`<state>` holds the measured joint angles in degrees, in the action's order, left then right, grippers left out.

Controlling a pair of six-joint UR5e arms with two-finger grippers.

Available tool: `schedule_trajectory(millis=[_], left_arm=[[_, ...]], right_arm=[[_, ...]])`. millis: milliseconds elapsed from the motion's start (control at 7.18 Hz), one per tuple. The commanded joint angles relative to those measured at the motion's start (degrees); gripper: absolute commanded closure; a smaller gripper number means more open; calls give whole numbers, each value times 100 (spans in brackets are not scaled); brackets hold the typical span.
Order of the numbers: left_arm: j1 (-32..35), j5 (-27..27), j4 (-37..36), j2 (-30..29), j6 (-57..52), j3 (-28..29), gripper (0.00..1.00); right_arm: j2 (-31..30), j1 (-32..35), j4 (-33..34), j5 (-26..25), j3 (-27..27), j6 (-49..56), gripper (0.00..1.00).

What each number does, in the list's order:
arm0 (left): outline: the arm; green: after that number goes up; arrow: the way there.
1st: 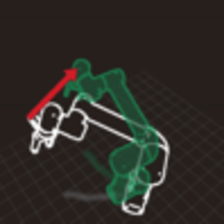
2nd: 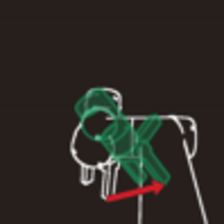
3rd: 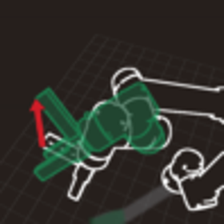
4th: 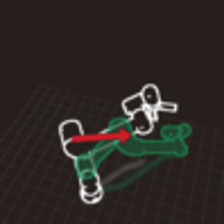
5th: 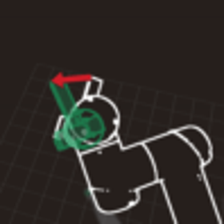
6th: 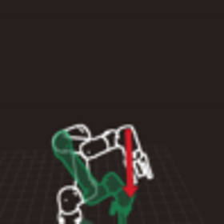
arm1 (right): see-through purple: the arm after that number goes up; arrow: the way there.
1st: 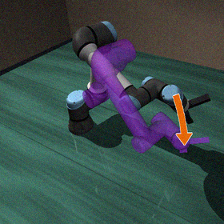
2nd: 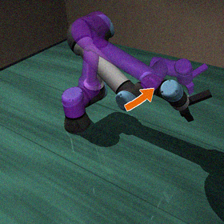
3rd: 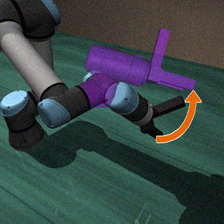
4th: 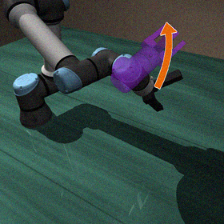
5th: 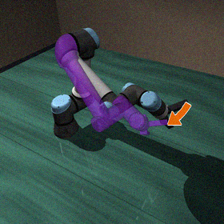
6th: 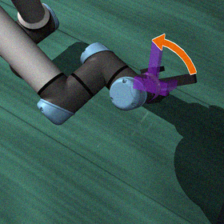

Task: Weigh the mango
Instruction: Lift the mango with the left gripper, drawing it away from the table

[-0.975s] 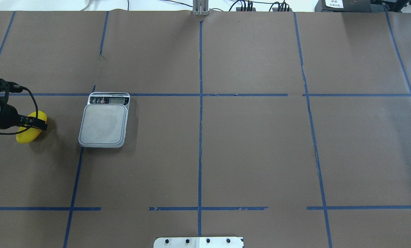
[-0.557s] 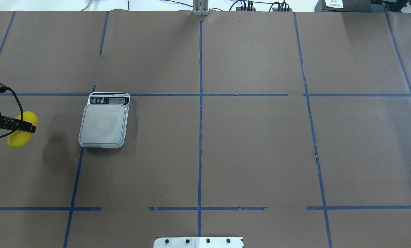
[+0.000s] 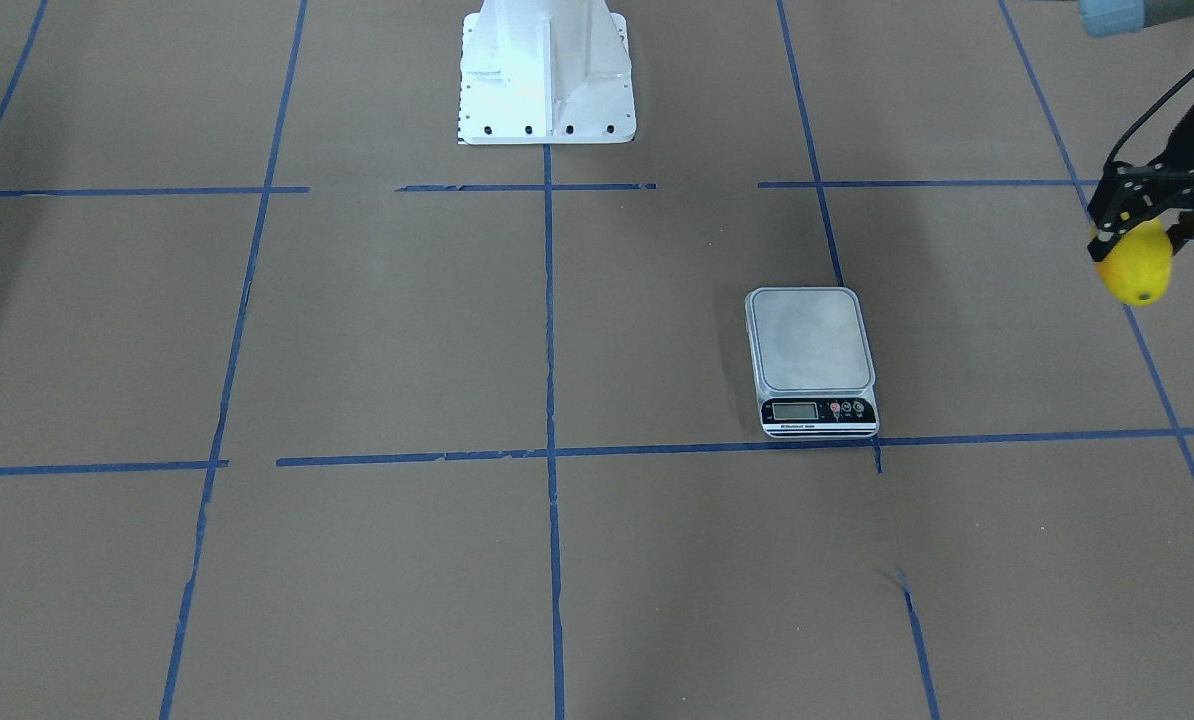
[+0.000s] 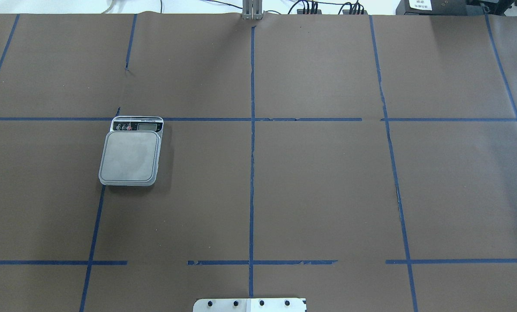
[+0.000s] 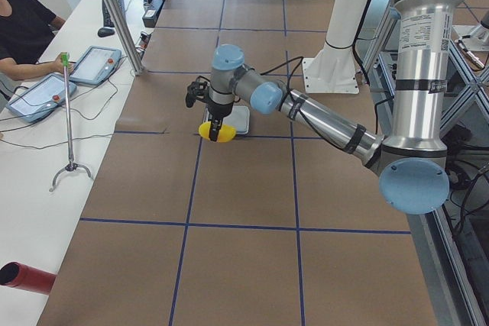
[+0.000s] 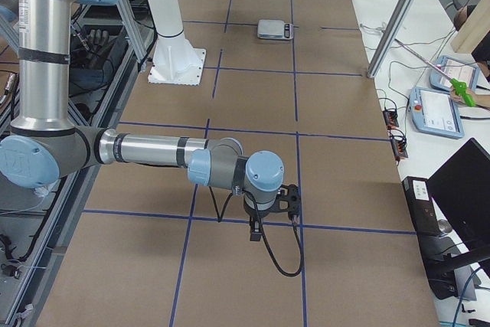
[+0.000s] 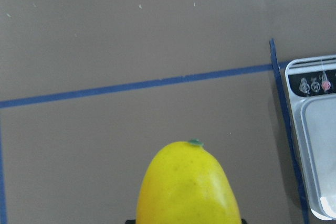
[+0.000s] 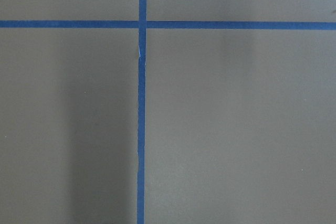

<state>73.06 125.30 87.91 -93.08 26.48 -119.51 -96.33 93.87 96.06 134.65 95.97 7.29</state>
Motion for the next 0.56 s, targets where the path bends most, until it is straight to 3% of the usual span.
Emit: schedule_trajectory(millis=[0, 418], left_arm=[[209, 116, -1004, -613, 109, -300, 100], [-1570, 135, -995, -1684, 2672, -406, 100]], right_arm=[[0, 0, 0, 0, -8, 0, 0], [0, 0, 0, 0, 0, 0, 0]])
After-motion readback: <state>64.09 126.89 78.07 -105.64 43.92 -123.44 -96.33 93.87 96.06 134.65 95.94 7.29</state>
